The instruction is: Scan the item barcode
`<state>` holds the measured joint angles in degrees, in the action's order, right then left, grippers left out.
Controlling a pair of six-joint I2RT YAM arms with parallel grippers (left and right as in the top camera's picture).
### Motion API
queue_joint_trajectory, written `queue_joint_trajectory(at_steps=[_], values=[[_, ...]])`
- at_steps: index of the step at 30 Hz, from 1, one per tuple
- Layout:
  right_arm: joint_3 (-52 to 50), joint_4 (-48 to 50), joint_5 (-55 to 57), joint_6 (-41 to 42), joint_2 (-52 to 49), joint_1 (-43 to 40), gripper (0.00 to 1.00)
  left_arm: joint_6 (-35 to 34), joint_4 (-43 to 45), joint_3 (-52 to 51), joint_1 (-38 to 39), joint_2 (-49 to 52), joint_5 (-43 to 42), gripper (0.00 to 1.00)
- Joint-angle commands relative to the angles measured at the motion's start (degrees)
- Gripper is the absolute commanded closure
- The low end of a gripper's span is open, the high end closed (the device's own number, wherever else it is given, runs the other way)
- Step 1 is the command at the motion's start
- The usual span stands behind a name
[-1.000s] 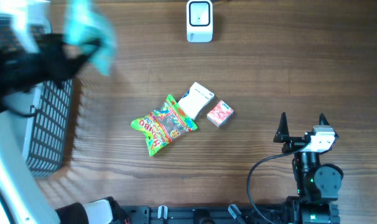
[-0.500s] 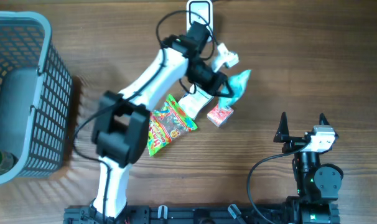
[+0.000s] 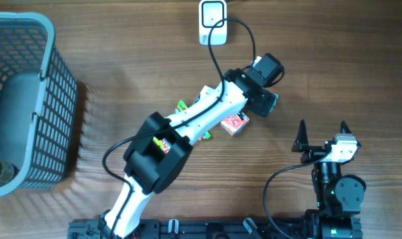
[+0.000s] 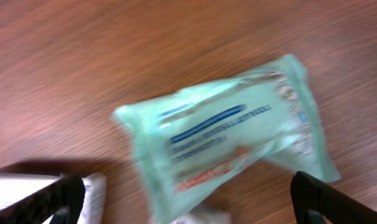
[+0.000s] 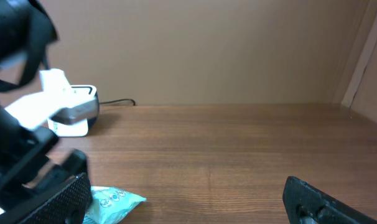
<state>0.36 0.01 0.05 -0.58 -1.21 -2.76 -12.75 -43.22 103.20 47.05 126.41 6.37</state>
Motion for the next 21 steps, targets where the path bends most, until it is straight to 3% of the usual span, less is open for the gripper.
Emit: queue_joint_trajectory(at_steps=[1, 5, 7, 8, 10, 13, 16, 21], values=[[-0.1, 0.3, -0.1, -0.8, 0.4, 0.3, 0.0, 0.5, -5.5, 4.1, -2.0, -12.7, 8.1, 0.0], [-0.1, 0.3, -0.1, -0.8, 0.4, 0.3, 0.0, 1.6, -11.3, 5.0, -2.3, -28.7, 13.4, 0.0], [-0.1, 0.3, -0.1, -0.7, 0.4, 0.3, 0.0, 10.9, -16.4, 5.0, -2.7, -37.0, 20.9, 0.0], [-0.1, 0.3, -0.1, -0.8, 0.4, 0.3, 0.0, 9.7, -18.3, 5.0, -3.7, -39.7, 25.4, 0.0], [-0.1, 0.3, -0.1, -0.8, 0.4, 0.3, 0.0, -5.2, -21.1, 5.0, -9.9, -45.4, 36.7, 0.0], [-0.1, 0.3, -0.1, -0.8, 0.4, 0.3, 0.0, -28.7, -28.6, 5.0, -25.9, -52.0, 36.5, 0.0], [-0.1, 0.3, -0.1, -0.8, 0.4, 0.3, 0.0, -36.6, -36.6, 5.0, -42.4, -55.1, 33.2, 0.0], [-0.1, 0.3, -0.1, -0.8, 0.4, 0.3, 0.0, -35.1, -45.5, 3.5, -62.8, -53.3, 31.5, 0.0]])
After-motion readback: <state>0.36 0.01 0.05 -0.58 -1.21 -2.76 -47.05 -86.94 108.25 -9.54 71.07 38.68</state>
